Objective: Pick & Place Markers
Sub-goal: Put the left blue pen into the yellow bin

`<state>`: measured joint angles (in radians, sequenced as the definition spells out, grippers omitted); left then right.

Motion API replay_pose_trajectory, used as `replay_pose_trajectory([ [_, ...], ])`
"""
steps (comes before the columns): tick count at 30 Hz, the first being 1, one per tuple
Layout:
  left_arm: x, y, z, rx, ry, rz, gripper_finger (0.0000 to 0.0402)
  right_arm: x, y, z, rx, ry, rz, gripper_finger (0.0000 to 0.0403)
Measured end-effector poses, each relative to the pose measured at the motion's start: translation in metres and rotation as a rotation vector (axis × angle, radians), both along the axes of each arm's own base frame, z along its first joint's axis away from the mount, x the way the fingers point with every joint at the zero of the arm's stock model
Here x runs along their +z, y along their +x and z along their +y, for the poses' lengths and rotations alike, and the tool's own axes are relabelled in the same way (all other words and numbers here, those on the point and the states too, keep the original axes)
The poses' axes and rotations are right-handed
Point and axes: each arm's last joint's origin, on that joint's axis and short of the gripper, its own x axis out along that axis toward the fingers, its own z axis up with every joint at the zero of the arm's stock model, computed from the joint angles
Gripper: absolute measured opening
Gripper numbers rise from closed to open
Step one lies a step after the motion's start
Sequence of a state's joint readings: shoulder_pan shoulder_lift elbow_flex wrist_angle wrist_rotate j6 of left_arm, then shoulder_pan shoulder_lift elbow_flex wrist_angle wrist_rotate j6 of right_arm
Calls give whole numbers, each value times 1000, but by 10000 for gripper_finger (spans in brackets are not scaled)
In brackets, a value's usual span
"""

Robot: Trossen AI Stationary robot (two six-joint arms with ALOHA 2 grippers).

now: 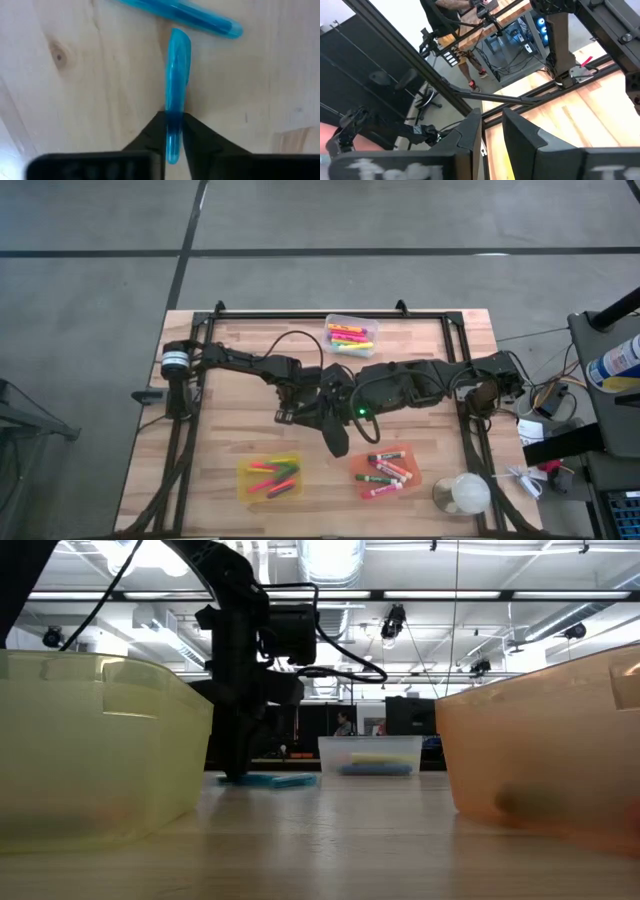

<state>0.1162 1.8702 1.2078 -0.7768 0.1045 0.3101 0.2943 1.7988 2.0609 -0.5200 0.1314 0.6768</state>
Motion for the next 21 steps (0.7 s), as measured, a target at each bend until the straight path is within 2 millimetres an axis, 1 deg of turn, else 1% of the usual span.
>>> replay_pose_trajectory([
  [2, -2, -2, -1, 35, -20, 8, 24, 0, 0, -1, -4, -5, -1, 78],
  [3, -3, -3, -1, 49, -30, 15, 17, 0, 1, -2, -7, -6, -1, 79],
  [8, -5, -7, -3, 118, -95, 38, 24, 0, 2, -7, -42, -7, -3, 76],
  [12, 3, -14, -5, 163, -126, 55, 23, 0, 2, -9, -49, -8, -2, 72],
  [17, 29, -23, -10, 200, -173, 20, 22, 0, 3, -9, -58, -10, -3, 70],
  [21, 50, -33, -22, 209, -214, 6, 22, 0, 2, -11, -98, -27, -7, 74],
])
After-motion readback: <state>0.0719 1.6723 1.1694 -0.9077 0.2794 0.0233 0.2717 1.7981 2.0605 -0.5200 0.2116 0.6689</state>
